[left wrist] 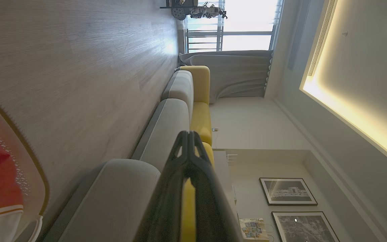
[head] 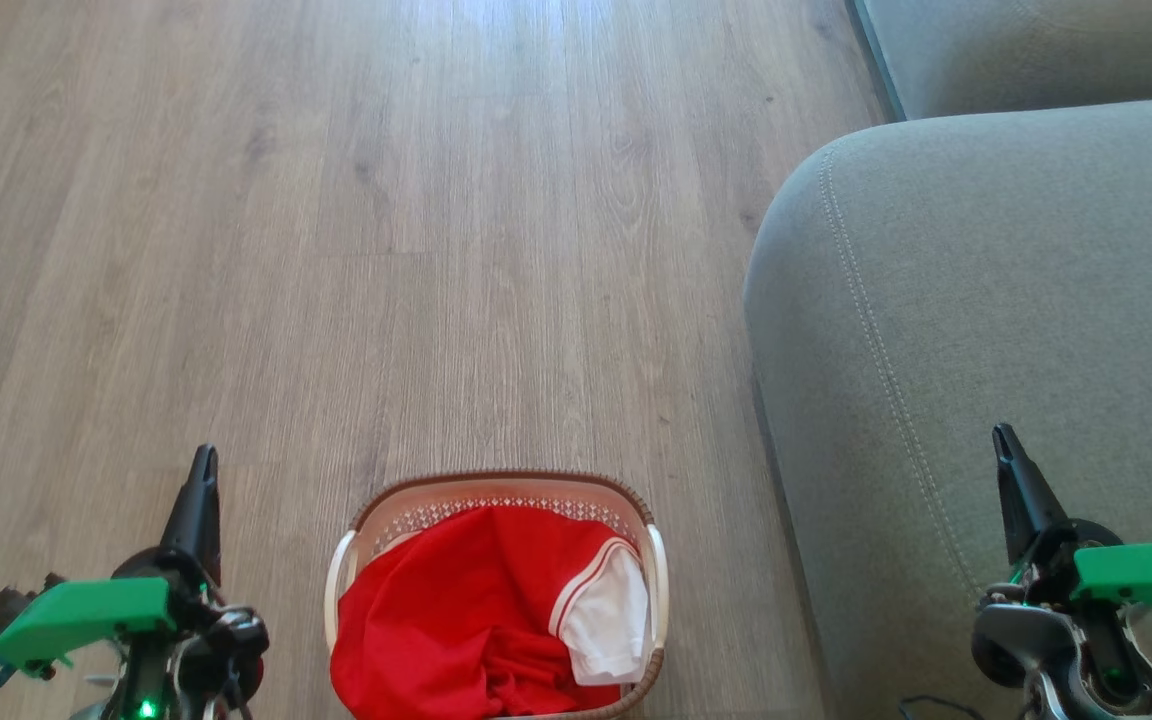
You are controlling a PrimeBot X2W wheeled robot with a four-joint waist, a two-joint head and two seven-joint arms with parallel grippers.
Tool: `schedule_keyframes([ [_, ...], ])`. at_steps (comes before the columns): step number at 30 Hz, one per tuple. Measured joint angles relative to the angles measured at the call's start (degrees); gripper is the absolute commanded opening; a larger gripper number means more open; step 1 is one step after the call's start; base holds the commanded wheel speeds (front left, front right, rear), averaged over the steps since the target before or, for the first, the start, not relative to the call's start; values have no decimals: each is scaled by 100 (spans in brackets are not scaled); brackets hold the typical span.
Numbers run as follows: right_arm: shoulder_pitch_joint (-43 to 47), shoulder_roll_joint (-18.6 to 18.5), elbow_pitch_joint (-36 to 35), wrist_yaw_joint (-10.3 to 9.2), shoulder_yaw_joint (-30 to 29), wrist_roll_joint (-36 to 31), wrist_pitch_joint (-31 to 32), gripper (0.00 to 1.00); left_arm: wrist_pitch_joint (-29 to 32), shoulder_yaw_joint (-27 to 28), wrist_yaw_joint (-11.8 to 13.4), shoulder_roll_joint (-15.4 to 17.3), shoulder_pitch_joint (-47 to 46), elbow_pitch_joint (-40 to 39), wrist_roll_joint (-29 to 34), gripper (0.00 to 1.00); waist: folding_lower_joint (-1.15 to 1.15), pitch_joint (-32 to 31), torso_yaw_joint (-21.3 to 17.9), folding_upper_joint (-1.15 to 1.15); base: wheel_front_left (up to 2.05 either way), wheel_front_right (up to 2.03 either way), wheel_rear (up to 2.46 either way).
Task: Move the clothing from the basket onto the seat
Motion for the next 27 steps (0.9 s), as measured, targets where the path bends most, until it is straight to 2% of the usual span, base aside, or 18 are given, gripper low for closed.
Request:
schedule_keyframes([
  [27,0,0,0,0,0,0,0,0,0,0,0,0,0,0,0,0,0,0,0,0,0,0,0],
])
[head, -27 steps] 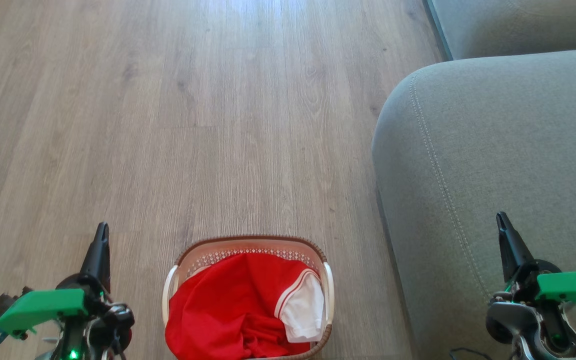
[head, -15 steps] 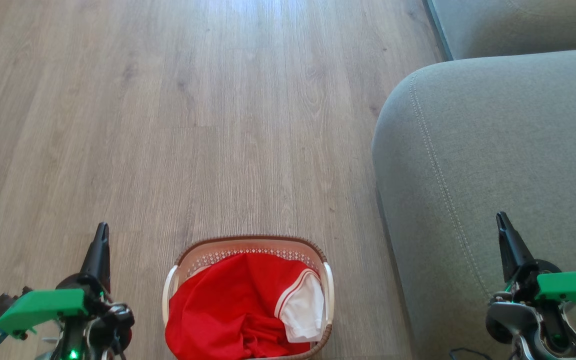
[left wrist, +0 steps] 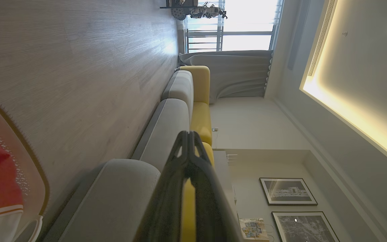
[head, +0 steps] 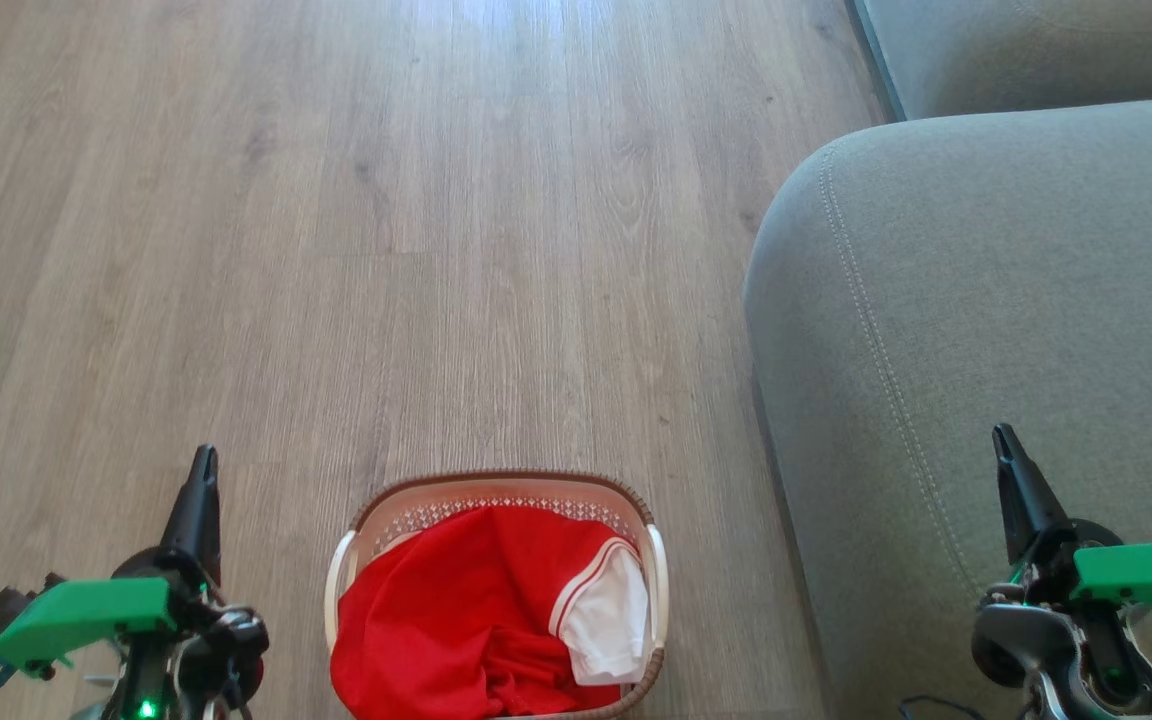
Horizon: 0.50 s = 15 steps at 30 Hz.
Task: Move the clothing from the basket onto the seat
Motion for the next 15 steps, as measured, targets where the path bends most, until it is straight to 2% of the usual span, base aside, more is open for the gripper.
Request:
schedule_keyframes([
  [5,0,0,0,0,0,0,0,0,0,0,0,0,0,0,0,0,0,0,0,0,0,0,0],
  [6,0,0,0,0,0,0,0,100,0,0,0,0,0,0,0,100,0,0,0,0,0,0,0],
  [15,394,24,431,0,67,0,-27,100,-45,-27,7,-65,405,432,0,100,0,1,2,0,0,0,0],
])
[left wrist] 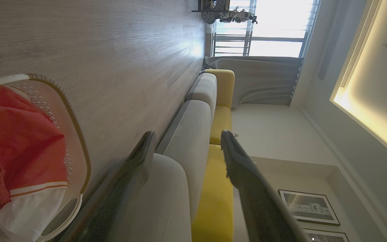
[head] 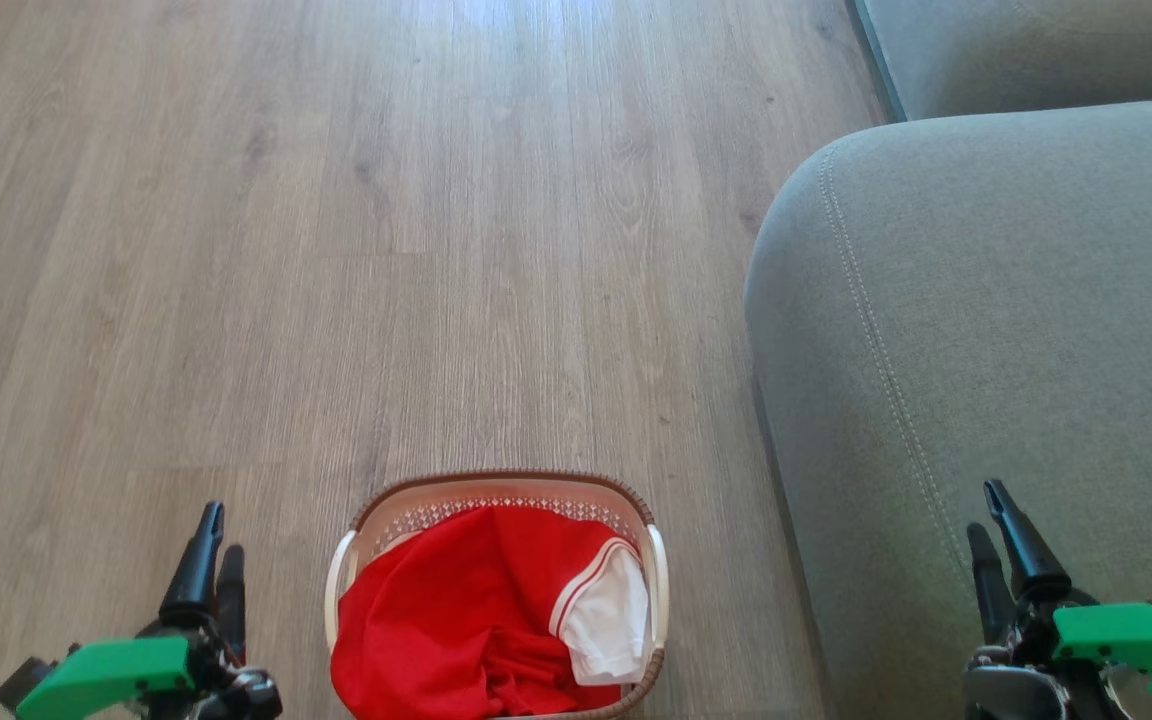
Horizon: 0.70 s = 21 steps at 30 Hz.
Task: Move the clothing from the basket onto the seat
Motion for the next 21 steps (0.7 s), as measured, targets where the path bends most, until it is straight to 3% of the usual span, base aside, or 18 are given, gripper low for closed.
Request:
schedule_keyframes([
  [21,-11,4,-559,0,167,-382,-356,100,-356,-178,0,1,-42,-360,388,100,0,11,-11,0,0,0,0],
])
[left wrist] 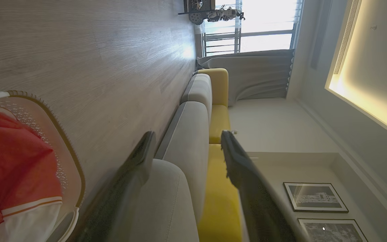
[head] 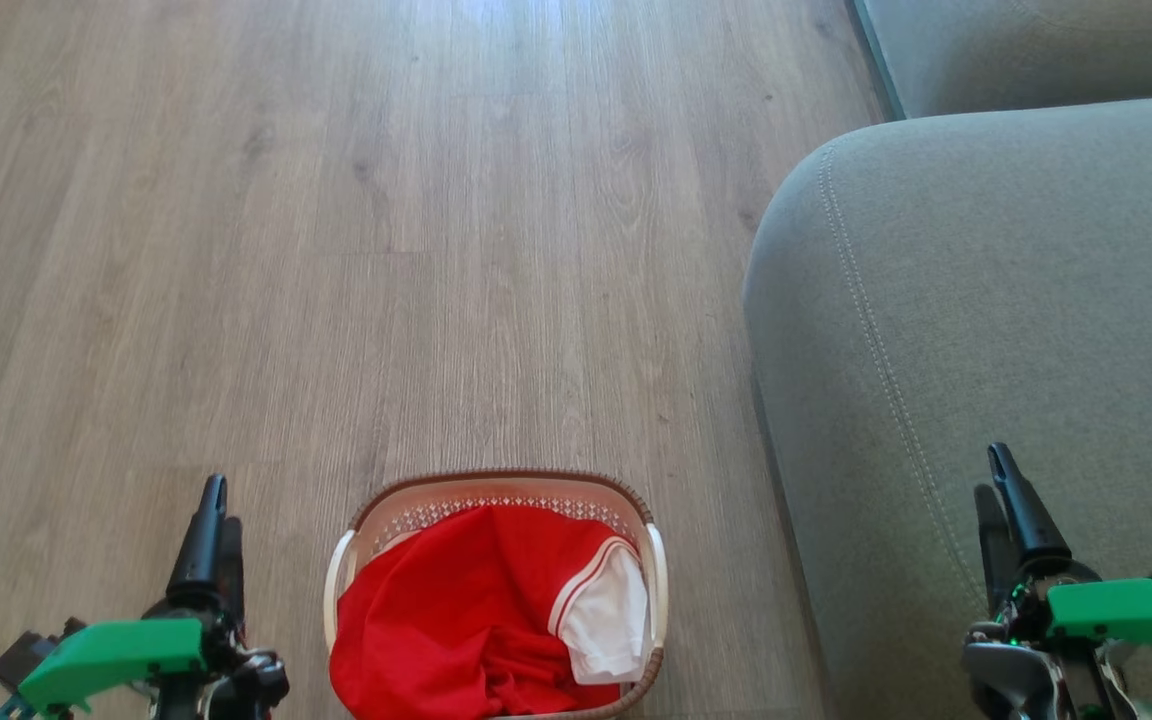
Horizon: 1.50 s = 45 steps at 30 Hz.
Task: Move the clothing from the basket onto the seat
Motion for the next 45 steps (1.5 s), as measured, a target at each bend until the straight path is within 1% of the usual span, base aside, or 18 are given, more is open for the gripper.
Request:
schedule_keyframes([
  [8,0,0,-177,0,87,-380,-125,100,-141,-69,-1,7,-29,-154,450,100,0,-5,-16,0,0,0,0],
  [14,1,-1,-292,0,189,-816,-243,100,-227,-175,-1,20,-48,-301,1055,100,0,-10,-29,0,0,0,0],
  [25,0,-114,-435,0,382,-1947,-412,100,-416,-321,-2,79,-103,-433,2256,100,0,6,-41,0,0,0,0],
  [35,0,-132,-537,0,441,-3023,-582,100,-563,-337,-1,91,-102,-454,3457,100,0,9,-45,0,0,0,0],
  [45,1,-138,-582,0,482,-3942,-754,100,-746,-359,7,91,-103,-495,4399,100,0,9,-45,0,0,0,0],
])
